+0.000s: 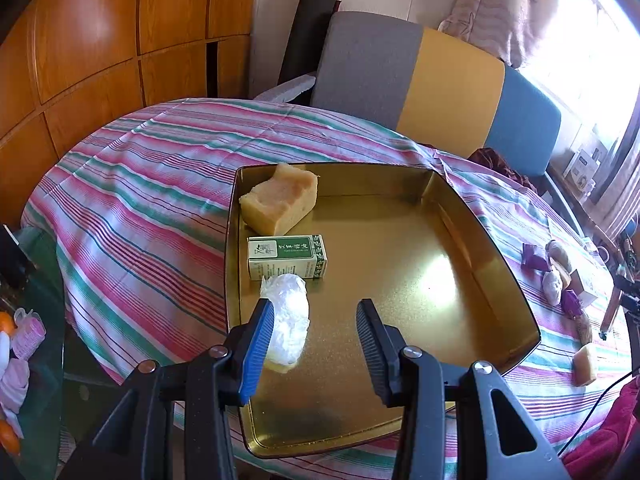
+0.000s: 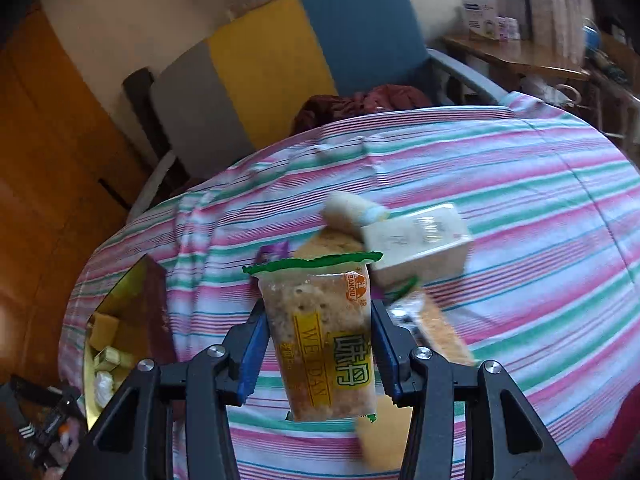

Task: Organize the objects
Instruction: 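Release the cotton ball beside the green box with the left tool, then carry the WEIDAN cracker pack into the tray and release it with the right tool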

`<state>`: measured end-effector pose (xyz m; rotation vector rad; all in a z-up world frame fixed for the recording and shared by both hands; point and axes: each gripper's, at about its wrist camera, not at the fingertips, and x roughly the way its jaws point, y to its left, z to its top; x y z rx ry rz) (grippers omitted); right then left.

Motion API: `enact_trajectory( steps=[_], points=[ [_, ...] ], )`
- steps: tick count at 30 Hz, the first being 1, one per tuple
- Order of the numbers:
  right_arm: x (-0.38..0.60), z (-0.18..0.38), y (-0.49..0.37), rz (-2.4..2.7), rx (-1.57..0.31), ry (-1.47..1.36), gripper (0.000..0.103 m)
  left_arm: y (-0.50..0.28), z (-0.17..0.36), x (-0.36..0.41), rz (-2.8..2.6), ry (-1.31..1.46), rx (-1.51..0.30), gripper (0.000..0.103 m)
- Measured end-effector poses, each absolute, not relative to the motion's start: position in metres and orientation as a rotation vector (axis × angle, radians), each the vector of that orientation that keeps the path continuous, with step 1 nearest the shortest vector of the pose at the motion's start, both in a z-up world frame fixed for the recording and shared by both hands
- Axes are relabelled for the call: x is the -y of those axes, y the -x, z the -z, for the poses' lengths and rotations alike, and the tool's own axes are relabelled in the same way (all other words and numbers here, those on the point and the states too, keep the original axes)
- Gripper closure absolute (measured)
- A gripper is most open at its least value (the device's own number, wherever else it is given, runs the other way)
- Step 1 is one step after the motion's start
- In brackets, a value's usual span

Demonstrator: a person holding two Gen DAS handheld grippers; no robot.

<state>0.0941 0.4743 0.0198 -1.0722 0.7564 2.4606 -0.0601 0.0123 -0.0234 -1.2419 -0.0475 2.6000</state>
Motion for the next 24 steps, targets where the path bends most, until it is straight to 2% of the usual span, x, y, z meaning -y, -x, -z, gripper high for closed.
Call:
enact_trajectory(
  steps=[8, 15, 24],
  points=[
    [-0.392, -0.027, -0.032, -2.66, -0.746, 1.222, 0.054, 0.061, 0.019, 0.006, -2.64, 1.236, 0.069, 0.06],
    [-0.286, -0.023, 0.036, -2.847, -0.721, 1.445, 0.054, 0.064, 0.015, 0.055, -2.751, 1.249, 0.15, 0.06],
    [-0.167, 0.056, 0.109, -2.703, -0.69, 1.923, 0.052, 0.063, 0.029, 0.089, -2.761, 1.31, 0.236, 0.06]
  ],
)
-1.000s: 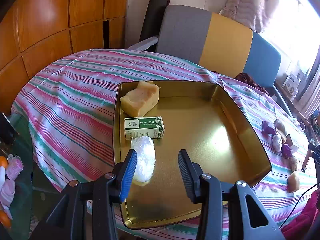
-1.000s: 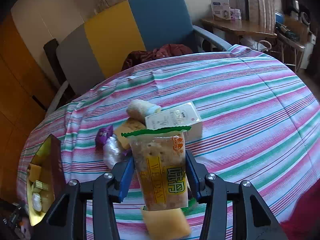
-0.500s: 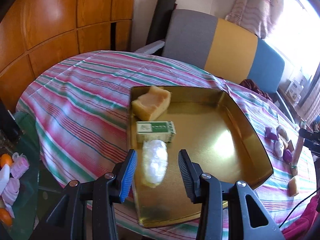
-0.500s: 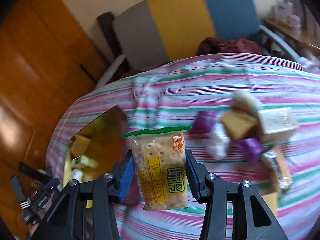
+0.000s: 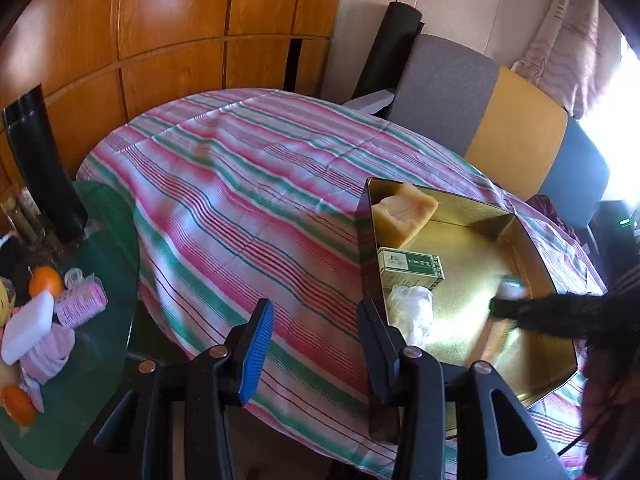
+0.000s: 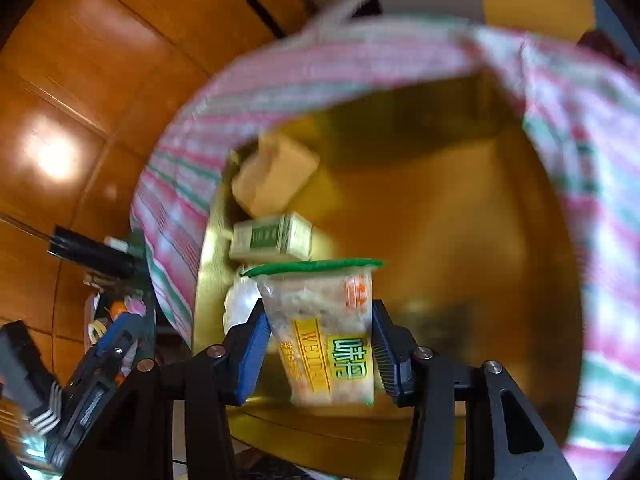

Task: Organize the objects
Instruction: 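Carry the WEIDAN cracker pack into the tray and release it with the right tool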

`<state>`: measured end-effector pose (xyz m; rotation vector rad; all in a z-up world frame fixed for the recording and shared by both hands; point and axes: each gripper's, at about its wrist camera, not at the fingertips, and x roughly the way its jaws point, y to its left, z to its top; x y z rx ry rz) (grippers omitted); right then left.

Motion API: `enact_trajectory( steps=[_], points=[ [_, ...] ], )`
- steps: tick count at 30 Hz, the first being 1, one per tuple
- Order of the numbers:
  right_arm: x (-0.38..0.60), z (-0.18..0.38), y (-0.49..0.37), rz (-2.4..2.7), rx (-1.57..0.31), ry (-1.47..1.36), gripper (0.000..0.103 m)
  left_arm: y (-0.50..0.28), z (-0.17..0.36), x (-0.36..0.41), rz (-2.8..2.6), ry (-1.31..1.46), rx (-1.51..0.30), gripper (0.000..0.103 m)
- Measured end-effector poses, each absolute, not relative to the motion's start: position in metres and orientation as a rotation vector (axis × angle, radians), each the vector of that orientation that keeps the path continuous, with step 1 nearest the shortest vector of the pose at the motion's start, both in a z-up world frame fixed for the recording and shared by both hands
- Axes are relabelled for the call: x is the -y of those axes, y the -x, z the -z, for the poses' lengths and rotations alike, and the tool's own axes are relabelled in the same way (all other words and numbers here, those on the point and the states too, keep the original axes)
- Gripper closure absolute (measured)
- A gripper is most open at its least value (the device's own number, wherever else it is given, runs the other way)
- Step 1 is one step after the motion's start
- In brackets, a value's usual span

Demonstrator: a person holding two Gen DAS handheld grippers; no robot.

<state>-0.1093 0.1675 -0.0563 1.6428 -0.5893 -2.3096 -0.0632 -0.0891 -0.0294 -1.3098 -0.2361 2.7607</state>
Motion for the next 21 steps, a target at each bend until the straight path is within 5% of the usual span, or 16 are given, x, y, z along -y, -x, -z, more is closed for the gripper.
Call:
enact_trajectory(
  steps=[17, 21],
  points=[
    [-0.115, 0.08, 0.087, 2.129, 0.568, -1.579, 0.042, 0.06, 0.028, 0.08, -2.753, 1.296, 0.224, 0.06],
    [-0.12, 0.056, 0.075, 2.271, 0.442, -1.493, 0.03, 0.056, 0.023, 0.072, -2.752, 1.266, 0.192, 0.06]
  ],
)
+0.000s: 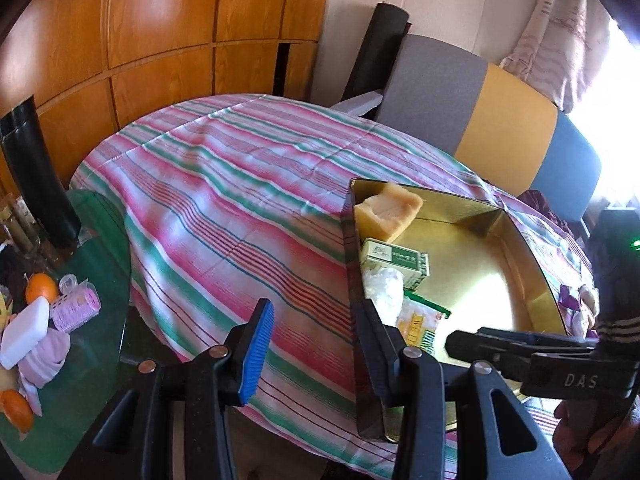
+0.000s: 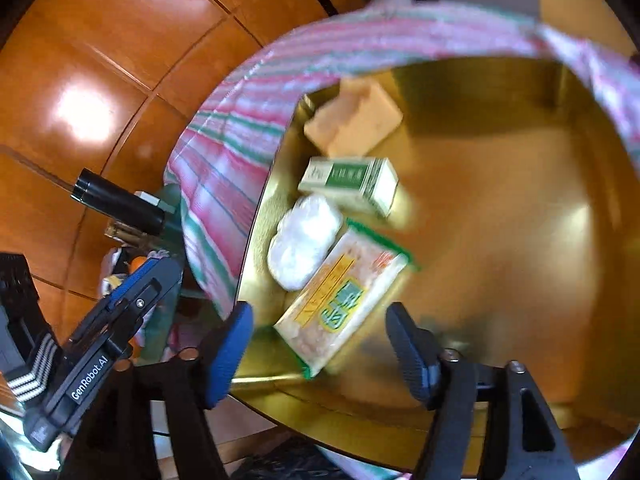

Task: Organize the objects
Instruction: 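Carry the WEIDAN cracker pack into the tray and release it with the right tool, then move both tools back toward the remaining items on the cloth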

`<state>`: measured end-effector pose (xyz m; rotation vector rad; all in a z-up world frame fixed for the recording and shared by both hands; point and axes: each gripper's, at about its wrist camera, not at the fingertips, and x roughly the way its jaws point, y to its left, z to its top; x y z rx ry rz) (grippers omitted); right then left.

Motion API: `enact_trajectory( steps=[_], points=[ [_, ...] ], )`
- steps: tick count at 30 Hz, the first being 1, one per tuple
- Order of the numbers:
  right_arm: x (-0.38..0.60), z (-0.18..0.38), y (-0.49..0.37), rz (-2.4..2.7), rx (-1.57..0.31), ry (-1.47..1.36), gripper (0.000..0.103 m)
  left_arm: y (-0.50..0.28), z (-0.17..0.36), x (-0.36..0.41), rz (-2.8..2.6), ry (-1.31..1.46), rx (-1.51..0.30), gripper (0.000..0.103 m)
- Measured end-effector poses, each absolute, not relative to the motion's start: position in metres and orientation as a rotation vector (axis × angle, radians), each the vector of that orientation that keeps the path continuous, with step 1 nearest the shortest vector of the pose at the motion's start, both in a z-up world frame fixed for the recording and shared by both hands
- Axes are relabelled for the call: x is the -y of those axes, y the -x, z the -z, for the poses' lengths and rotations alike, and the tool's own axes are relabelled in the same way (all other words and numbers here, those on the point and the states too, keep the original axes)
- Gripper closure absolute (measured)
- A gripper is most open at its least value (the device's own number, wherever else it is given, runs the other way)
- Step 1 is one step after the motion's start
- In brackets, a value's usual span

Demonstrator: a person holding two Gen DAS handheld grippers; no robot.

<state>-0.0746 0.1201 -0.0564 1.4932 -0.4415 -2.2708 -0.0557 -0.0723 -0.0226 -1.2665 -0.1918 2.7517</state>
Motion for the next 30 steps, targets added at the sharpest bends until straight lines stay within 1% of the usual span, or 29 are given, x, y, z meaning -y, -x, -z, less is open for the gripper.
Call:
enact_trajectory(
  steps=[6, 12, 21, 30],
  points=[
    [-0.134, 0.028, 0.054, 2.451, 0.242, -1.385, 0.026, 0.049, 0.014, 0.057, -2.75, 1.212, 0.12, 0.06],
    [-0.146, 0.016, 0.039, 2.558, 0.145, -1.324, 0.026, 0.043, 0.012, 0.038, -2.708, 1.195, 0.077, 0.06],
    [-0.184, 0.006, 0.02, 2.661, 0.176, -1.282, 0.025, 0.036, 0.009, 0.009, -2.644, 1.169, -0.001, 0.06],
    [-0.269, -0.007, -0.002, 2.829, 0.244, -1.302, 0.024, 0.036, 0.004, -0.029, -2.582, 1.145, -0.095, 0.06]
  ],
)
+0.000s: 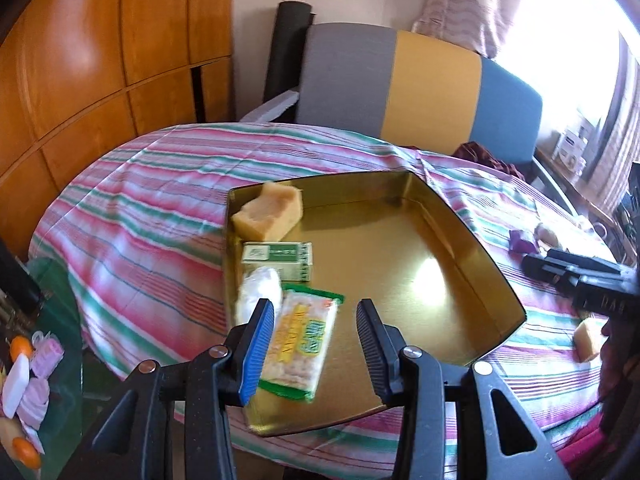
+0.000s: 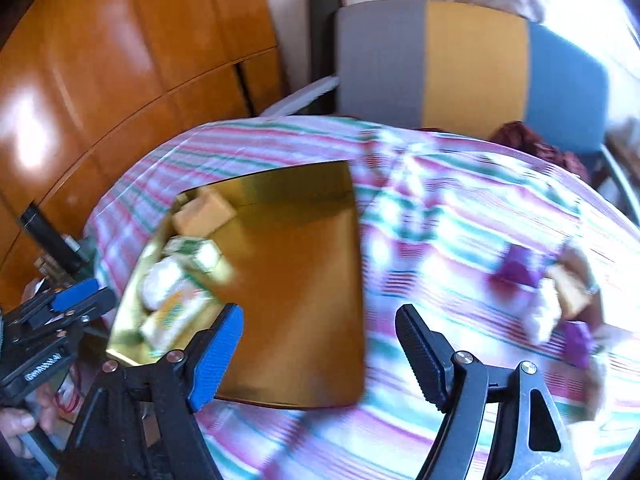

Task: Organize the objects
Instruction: 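Move both tools back toward the remaining items on the cloth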

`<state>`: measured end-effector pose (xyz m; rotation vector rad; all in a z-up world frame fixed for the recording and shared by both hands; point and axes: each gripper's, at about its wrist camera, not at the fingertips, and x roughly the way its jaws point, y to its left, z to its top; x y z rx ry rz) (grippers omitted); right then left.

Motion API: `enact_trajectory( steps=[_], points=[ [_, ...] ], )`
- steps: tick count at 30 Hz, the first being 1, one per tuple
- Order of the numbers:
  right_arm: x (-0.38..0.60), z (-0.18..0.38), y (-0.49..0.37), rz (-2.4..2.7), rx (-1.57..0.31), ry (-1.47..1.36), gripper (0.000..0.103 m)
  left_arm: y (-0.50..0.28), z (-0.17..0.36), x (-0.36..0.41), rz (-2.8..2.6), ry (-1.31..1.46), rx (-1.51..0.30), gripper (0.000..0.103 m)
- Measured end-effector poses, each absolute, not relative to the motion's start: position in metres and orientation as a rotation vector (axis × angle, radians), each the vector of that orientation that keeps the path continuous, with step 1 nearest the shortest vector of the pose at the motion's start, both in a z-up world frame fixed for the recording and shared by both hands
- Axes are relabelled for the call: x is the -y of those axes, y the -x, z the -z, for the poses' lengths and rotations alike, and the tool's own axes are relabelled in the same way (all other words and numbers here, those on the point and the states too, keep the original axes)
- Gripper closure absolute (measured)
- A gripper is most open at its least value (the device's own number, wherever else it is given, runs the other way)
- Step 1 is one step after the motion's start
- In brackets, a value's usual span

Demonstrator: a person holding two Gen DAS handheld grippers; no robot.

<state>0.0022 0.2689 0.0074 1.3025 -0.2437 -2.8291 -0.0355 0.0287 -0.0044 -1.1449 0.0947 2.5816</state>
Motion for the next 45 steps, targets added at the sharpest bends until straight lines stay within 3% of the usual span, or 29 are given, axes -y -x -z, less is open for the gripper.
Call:
enact_trajectory(
  steps=[17, 21, 28, 45],
  points=[
    [-0.478, -0.02, -0.066, 3.297, 0.447, -1.35, 0.019, 0.032, -0.007, -0.125, -2.424, 1.078, -0.277, 0.06],
    [-0.519, -0.01, -0.083, 3.39, 0.599, -1.326, 0.019, 0.031, -0.008, -0.149, -2.391, 1.064, -0.322, 0.06],
    [-0.566, 0.007, -0.113, 3.387, 1.094, -1.258, 0.019, 0.034, -0.006, -0.192, -2.315, 1.066, -0.369, 0.06],
    [-0.59, 0.018, -0.135, 3.292, 1.465, -1.229, 0.017, 0.058, 0.015, -0.295, -2.103, 1.193, -0.32, 0.06]
  ],
)
